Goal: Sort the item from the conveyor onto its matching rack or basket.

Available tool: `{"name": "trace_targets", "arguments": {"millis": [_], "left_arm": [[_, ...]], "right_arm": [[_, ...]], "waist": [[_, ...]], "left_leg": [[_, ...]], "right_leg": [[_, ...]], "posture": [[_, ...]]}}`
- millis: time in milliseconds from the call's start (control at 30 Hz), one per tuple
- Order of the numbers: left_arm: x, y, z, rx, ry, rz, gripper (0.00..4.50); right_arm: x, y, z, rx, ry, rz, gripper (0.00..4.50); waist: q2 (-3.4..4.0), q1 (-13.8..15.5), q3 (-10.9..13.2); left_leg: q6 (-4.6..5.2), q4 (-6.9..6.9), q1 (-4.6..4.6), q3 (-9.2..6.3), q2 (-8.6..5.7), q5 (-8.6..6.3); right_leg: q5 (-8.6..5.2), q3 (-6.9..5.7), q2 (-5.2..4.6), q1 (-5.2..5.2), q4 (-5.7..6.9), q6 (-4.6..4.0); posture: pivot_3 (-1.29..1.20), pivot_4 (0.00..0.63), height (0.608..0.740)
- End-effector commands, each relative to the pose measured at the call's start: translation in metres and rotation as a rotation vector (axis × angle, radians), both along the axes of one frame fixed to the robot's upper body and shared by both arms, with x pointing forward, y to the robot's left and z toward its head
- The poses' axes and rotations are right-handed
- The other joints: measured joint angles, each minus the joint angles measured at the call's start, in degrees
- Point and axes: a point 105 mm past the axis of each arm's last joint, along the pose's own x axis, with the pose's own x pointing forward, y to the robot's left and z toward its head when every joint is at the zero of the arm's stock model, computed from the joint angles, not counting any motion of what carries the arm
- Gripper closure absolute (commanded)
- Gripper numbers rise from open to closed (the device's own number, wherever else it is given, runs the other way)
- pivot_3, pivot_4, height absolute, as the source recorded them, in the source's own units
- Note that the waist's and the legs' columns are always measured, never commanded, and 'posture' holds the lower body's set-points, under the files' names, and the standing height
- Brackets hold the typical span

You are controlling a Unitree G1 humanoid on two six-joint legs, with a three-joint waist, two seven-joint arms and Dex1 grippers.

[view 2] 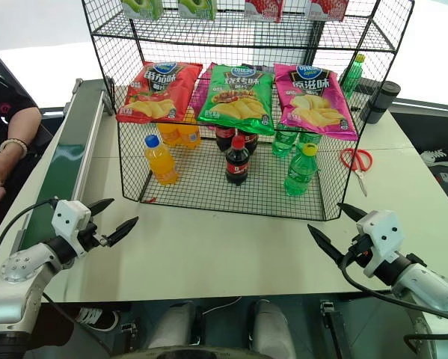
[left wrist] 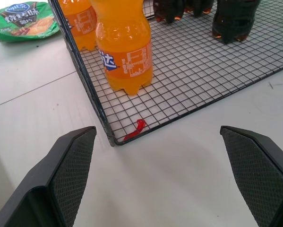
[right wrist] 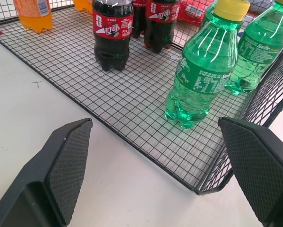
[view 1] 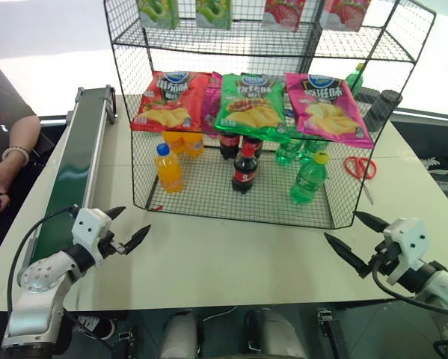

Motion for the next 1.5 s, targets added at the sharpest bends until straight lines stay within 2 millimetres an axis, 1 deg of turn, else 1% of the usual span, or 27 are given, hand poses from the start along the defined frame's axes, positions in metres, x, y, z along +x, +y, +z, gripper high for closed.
{"name": "trace_targets", "arguments": {"millis": [33, 333, 1200, 1500], "left_arm": [[0.000, 0.004, 0.009, 0.005, -0.033, 0.005, 0.00], [0.003, 0.008, 0.009, 0.010, -0.035, 0.030, 0.00], [0.002, -0.002, 0.004, 0.001, -0.013, -0.014, 0.00], [0.001, 0.000, 0.005, 0.010, -0.014, -0.014, 0.00]], "right_arm": [[0.001, 0.006, 0.014, 0.005, -0.053, 0.015, 0.06], [0.004, 0.006, 0.014, 0.006, -0.053, 0.018, 0.06], [0.000, -0.001, 0.004, 0.005, -0.036, 0.004, 0.06], [0.000, 0.002, 0.003, 0.010, -0.034, 0.010, 0.06]], "waist": [[0.00, 0.0, 0.0], [0.00, 0.0, 0.0], [0.00, 0.0, 0.0], [0.00, 0.0, 0.0]], "left_leg": [[0.00, 0.00, 0.00, 0.00, 0.00, 0.00], [0.00, 0.00, 0.00, 0.00, 0.00, 0.00], [0.00, 0.01, 0.01, 0.00, 0.00, 0.00], [0.00, 0.01, 0.01, 0.00, 0.00, 0.00]], "right_leg": [[0.00, 0.00, 0.00, 0.00, 0.00, 0.00], [0.00, 0.00, 0.00, 0.00, 0.00, 0.00], [0.00, 0.00, 0.03, 0.02, 0.01, 0.00], [0.00, 0.01, 0.03, 0.01, 0.01, 0.00]], "posture": [[0.00, 0.150, 0.740], [0.00, 0.150, 0.740], [0.00, 0.150, 0.740], [0.00, 0.150, 0.740]]}}
